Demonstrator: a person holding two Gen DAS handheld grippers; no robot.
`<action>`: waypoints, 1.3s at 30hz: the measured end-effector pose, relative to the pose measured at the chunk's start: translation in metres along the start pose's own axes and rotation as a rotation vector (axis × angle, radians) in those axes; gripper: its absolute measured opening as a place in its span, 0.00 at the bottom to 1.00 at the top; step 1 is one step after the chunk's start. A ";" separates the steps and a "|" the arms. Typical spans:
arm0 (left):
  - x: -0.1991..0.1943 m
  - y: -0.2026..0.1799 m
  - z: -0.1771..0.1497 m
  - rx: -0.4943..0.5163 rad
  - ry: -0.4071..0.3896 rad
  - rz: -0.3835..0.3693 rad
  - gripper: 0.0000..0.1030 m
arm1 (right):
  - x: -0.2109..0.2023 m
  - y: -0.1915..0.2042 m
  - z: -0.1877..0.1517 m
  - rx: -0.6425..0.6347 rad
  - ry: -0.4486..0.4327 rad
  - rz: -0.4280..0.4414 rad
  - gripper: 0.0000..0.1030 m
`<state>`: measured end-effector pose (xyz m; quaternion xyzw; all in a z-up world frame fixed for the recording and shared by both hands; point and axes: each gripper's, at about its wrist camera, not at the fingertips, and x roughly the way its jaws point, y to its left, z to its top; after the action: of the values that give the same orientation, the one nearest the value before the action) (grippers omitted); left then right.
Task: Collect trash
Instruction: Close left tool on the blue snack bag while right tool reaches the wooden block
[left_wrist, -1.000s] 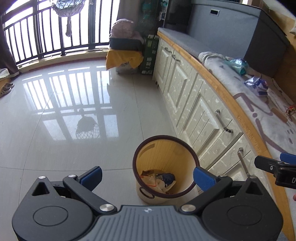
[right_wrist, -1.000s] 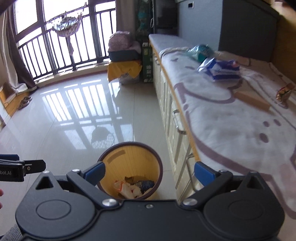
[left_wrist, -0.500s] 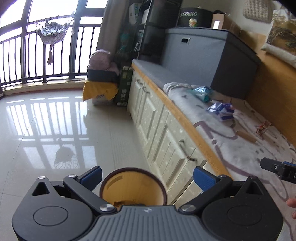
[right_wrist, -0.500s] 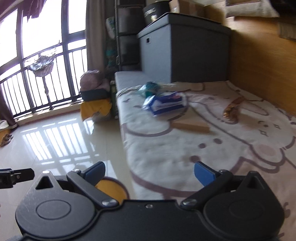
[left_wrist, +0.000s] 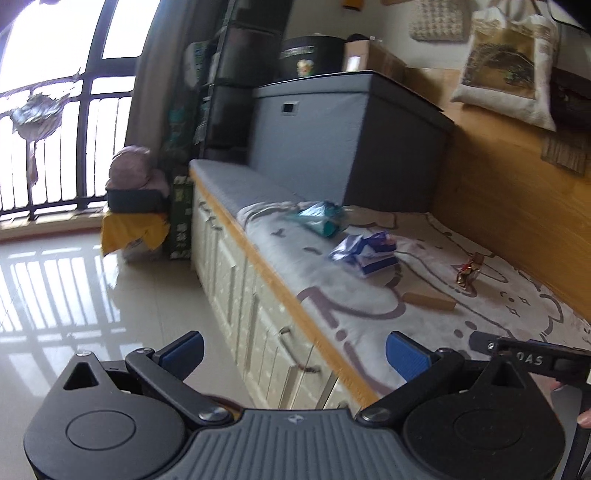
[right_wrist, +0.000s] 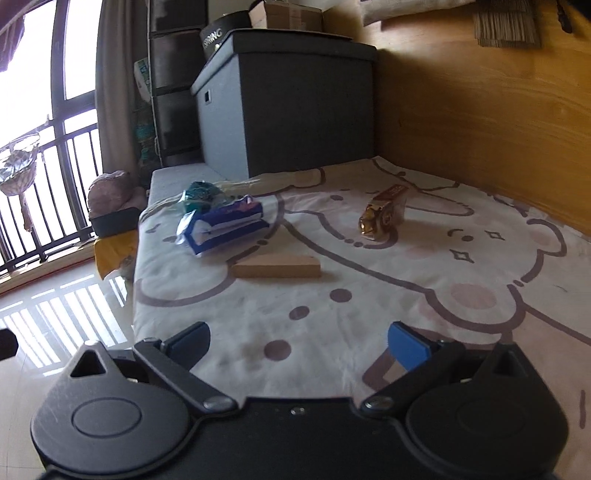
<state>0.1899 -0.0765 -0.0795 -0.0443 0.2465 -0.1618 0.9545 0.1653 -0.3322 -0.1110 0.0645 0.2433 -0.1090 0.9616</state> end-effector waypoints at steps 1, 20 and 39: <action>0.008 -0.005 0.006 0.021 -0.001 -0.017 1.00 | 0.005 0.000 0.002 0.005 0.010 -0.006 1.00; 0.150 -0.036 0.103 0.273 -0.053 -0.217 1.00 | 0.092 0.004 0.034 0.114 0.060 0.018 1.00; 0.221 -0.062 0.098 0.689 0.024 -0.271 1.00 | 0.130 0.018 0.047 0.092 0.096 0.003 0.89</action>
<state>0.4020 -0.2080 -0.0844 0.2492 0.1805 -0.3609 0.8804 0.3029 -0.3458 -0.1316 0.1143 0.2836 -0.1156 0.9451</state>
